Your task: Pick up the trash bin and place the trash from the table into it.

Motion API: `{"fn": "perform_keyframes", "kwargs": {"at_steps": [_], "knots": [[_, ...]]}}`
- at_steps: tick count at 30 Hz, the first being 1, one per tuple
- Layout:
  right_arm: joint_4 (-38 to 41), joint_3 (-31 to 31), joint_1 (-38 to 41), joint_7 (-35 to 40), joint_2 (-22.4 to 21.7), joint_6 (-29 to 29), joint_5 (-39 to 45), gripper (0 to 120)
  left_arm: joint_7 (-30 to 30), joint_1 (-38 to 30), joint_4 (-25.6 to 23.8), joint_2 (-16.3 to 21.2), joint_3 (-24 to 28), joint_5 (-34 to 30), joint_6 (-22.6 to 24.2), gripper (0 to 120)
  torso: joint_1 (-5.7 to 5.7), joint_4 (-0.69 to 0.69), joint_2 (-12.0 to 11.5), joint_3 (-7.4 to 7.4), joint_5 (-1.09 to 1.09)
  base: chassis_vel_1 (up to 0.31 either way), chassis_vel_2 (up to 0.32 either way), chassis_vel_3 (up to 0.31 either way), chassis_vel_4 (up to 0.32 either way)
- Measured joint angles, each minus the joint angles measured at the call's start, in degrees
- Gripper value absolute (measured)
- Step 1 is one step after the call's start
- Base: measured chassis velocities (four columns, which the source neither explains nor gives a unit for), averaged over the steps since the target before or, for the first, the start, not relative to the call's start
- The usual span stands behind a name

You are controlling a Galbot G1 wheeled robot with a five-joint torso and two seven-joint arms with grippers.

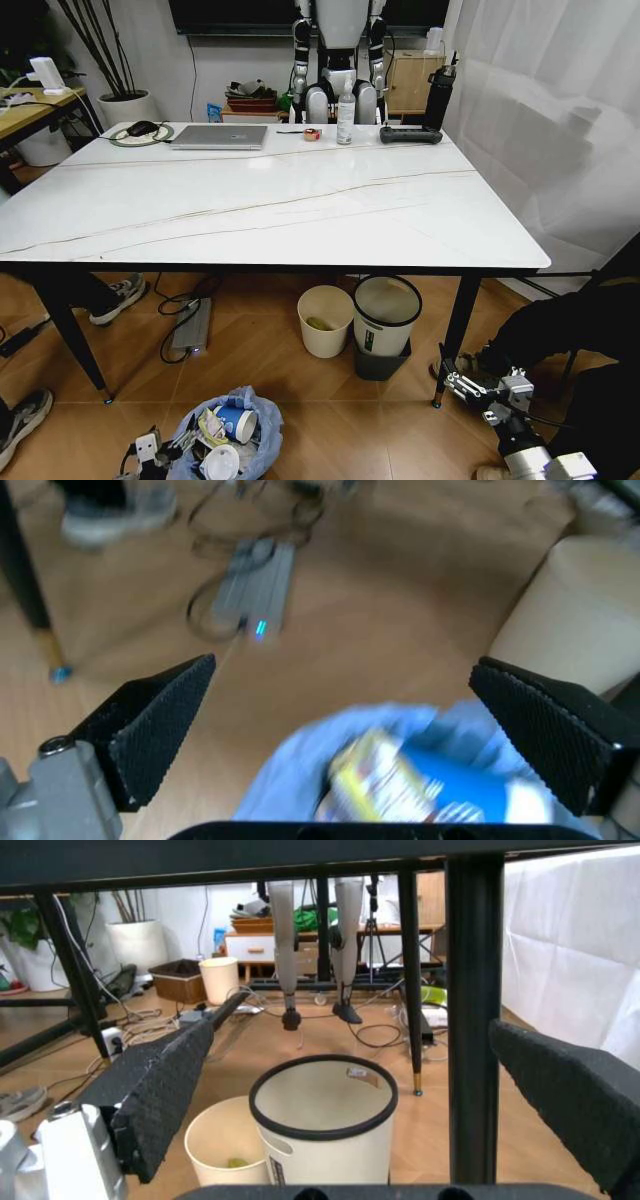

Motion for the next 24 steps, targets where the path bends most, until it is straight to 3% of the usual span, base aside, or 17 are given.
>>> {"fn": "perform_keyframes", "kwargs": {"at_steps": [3,9,10,13,16,24], "knots": [[0.0,0.0,0.0,0.0,0.0,0.0,0.0,100,0.11,2.24,-4.3,0.69,-0.18,1.74,-0.66,100,0.0,0.0,0.0,0.0,0.0,0.0,0.0,0.0,0.0],[0.0,0.0,0.0,0.0,0.0,0.0,0.0,100,0.92,10.44,-23.85,2.65,-2.04,5.75,-2.51,100,0.0,0.0,0.01,0.0,0.0,0.0,0.0,0.0,0.0],[0.0,0.0,0.0,0.0,0.0,0.0,0.0,100,0.92,10.44,-23.85,2.65,-2.04,5.75,-2.51,100,0.0,0.0,0.01,0.0,0.0,0.0,0.0,0.0,0.0],[0.0,0.0,0.01,0.0,0.0,0.0,0.0,100,1.02,13.88,-32.88,2.95,-3.5,7.7,-2.45,100,0.0,0.0,0.02,0.0,0.07,0.0,0.0,0.0,0.0],[0.0,0.0,0.0,0.0,0.0,0.0,0.0,100,1.01,14.37,-34.03,2.95,-3.71,8.05,-2.17,100,0.0,0.0,0.02,0.0,-0.01,0.0,0.0,0.0,0.0],[0.0,0.0,0.0,0.0,0.0,0.0,0.0,100,1.01,14.26,-33.77,2.92,-3.73,8.05,-2.05,100,0.0,0.0,0.02,0.01,0.01,0.0,0.0,0.0,0.0]]}}
